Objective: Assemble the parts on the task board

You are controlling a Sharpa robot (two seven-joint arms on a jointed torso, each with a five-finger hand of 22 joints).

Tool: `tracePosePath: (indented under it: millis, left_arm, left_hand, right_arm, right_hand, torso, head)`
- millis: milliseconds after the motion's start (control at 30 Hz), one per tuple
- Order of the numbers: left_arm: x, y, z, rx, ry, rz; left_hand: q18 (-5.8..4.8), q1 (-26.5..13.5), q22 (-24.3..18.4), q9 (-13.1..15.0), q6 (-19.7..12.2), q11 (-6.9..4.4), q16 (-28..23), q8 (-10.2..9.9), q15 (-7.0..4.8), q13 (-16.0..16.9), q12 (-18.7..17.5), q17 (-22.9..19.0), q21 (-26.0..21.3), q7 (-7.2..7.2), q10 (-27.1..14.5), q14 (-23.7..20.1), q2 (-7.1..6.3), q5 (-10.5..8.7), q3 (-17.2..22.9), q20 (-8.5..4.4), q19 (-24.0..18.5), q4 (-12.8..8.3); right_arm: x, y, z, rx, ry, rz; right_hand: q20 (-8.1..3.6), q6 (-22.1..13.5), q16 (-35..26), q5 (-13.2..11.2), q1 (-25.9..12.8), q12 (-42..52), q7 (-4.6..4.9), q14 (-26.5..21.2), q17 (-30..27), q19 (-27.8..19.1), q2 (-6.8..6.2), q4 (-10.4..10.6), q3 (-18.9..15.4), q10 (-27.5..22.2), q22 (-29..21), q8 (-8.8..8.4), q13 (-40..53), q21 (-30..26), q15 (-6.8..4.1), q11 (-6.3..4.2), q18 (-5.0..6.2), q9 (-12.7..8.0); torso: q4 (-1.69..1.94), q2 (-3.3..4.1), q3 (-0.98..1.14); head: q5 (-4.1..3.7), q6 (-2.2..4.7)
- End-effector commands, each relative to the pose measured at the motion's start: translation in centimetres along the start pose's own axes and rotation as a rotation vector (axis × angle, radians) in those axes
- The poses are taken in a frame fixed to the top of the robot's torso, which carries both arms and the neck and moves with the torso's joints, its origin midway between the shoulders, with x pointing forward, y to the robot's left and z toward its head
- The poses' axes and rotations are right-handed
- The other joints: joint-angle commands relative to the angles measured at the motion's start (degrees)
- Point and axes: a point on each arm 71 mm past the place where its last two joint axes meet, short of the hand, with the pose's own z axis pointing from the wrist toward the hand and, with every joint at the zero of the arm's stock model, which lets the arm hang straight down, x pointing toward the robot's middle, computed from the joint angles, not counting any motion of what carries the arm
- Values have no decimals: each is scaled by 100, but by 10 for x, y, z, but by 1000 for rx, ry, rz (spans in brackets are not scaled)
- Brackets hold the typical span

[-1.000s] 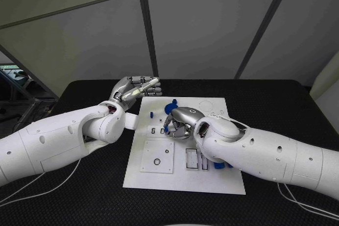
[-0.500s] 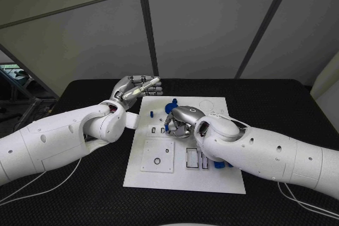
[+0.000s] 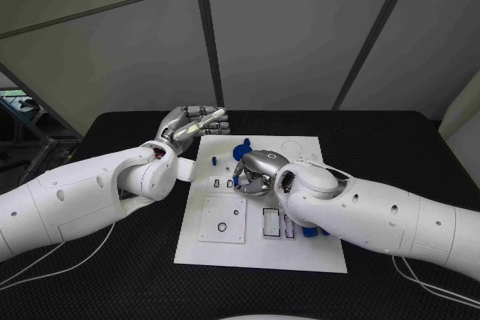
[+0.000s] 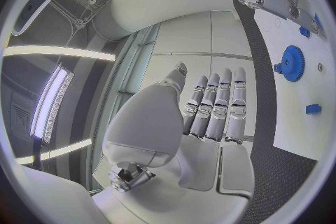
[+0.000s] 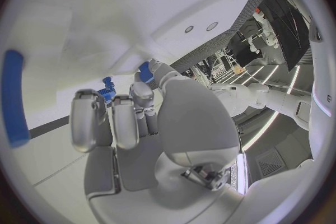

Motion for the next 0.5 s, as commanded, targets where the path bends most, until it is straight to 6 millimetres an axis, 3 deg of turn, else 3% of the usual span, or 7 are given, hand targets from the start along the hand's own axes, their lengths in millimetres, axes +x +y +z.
tracePosePath:
  millis: [33,500]
  left_arm:
    - [2,-1,1,6,16,-3]
    - [2,-1,1,0,23,-6]
  left_hand:
    - [-56,12,-8,-1,14,16,-38,-23,-13,-4,-40,-7,-21,23,29,13,43,-4,-11,16,-13,-32]
    - [-57,-9,-11,-3,8,21,-44,-29,-11,-6,-47,-9,-22,29,23,14,40,-4,-21,18,-13,-23]
  right_arm:
    - [5,-2,-1,16,47,-24]
    - [4,-3,-1,24,29,-24]
  right_hand:
    - [2,-61,-29,-21,-16,-46,7,317,146,-45,-33,37,-16,-50,117,-21,-13,-18,24,12,46,1]
    - [34,-243,-34,-35,-69,-92,59,316,148,-61,-79,55,-27,-102,94,-111,-58,-36,60,56,51,-42]
  torso:
    - [2,1,2]
    - [0,-4,0]
  head:
    - [0,-9]
    - [-9,-29]
